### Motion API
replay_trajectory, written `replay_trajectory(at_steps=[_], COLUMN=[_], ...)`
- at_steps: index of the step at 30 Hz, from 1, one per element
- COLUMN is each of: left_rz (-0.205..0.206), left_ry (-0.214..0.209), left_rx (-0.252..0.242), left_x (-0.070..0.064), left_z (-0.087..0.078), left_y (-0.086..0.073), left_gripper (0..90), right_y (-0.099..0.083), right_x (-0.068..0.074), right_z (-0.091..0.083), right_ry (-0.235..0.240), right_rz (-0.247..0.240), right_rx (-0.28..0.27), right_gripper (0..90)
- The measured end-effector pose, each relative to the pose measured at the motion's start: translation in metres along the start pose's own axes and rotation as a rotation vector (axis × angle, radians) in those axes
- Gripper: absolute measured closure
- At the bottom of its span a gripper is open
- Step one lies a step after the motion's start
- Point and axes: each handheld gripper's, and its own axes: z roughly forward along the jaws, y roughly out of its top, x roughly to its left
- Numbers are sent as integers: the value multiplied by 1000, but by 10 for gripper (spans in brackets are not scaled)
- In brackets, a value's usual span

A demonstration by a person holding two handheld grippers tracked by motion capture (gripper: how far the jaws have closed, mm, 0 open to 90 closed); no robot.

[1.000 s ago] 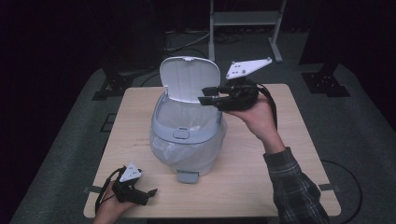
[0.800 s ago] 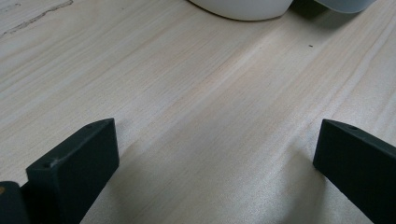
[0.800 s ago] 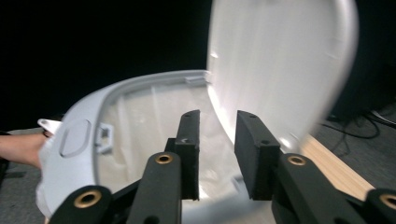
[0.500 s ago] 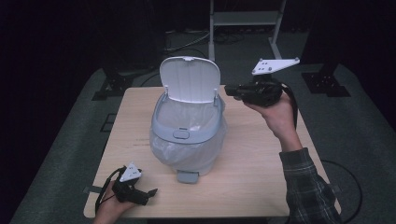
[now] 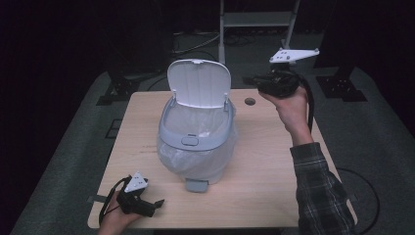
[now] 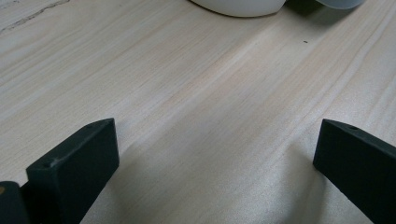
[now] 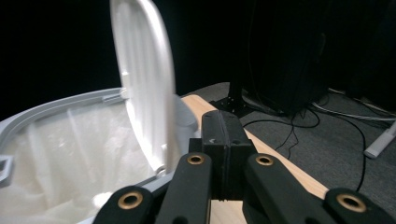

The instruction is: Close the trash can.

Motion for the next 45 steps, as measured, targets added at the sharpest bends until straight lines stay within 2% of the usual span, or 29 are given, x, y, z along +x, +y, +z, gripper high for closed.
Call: replay_trajectory(at_steps=[6, 14, 22, 29, 38, 45], left_rz=[3, 3, 5, 5, 4, 5], left_ry=[-3, -5, -5, -5, -5, -5], left_rx=[1, 0, 0, 0, 0, 0], left_x=[1, 1, 1, 1, 1, 1], left_z=[1, 1, 1, 1, 1, 2], left_y=[1, 1, 1, 1, 1, 1], left_gripper=[0, 0, 0, 0, 0, 0], right_y=[5, 13, 20, 25, 28, 26], right_x=[-9, -9, -2, 10, 24, 38], right_z=[9, 30, 42, 48, 46, 40], right_ry=[-4, 16, 37, 64, 109, 156], right_rz=[21, 14, -3, -25, -51, -64], right_rx=[-9, -11, -10, -8, -11, 18], right_gripper=[897, 898, 898, 899, 898, 898])
